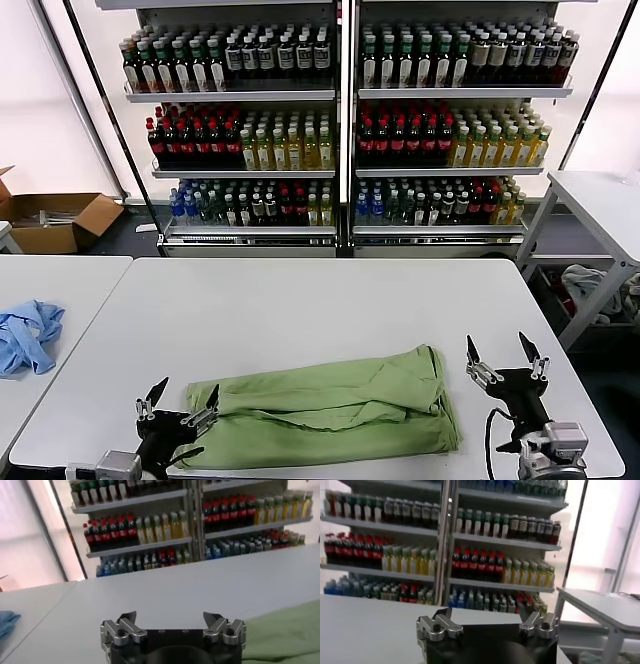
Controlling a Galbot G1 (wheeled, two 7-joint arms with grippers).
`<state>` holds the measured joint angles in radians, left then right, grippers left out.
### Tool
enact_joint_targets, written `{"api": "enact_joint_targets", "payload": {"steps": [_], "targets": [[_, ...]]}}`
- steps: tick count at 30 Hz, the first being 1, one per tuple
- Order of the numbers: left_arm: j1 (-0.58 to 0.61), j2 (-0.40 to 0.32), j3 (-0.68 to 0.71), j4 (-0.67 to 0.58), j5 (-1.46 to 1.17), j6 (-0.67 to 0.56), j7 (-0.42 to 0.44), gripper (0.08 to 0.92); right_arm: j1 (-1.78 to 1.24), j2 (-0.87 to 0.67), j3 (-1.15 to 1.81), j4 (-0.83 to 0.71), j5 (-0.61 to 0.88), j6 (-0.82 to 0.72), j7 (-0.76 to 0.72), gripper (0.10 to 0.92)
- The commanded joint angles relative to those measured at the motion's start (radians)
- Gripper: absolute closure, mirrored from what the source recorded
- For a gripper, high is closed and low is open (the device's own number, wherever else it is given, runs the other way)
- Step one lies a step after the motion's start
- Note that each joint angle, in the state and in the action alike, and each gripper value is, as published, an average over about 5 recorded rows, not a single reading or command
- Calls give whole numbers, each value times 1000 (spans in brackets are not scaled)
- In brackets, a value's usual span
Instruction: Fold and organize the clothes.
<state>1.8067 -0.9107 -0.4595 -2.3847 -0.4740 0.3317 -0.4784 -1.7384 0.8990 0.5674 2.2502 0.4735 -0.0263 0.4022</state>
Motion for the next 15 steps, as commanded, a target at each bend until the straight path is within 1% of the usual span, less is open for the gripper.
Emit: {"api": "enact_joint_targets", "payload": {"steps": [1,4,8,11,15], "targets": [[34,-152,103,121,93,-234,-17,177,-126,70,38,-80,-22,322,-122,203],[24,-162,129,141,81,-243,-17,177,-162,80,49,-102,-33,367,-129,203],[-13,-167,146,167,49,-236,-12,177,-184,82,74,-114,-20,385,-141,203],[-45,-169,142,209,26,-236,-11,177,-182,78,87,-118,19,376,-145,203],[-96,-172,135,278,-21,-231,-11,177,-162,70,105,-118,112,314,-147,203]]}}
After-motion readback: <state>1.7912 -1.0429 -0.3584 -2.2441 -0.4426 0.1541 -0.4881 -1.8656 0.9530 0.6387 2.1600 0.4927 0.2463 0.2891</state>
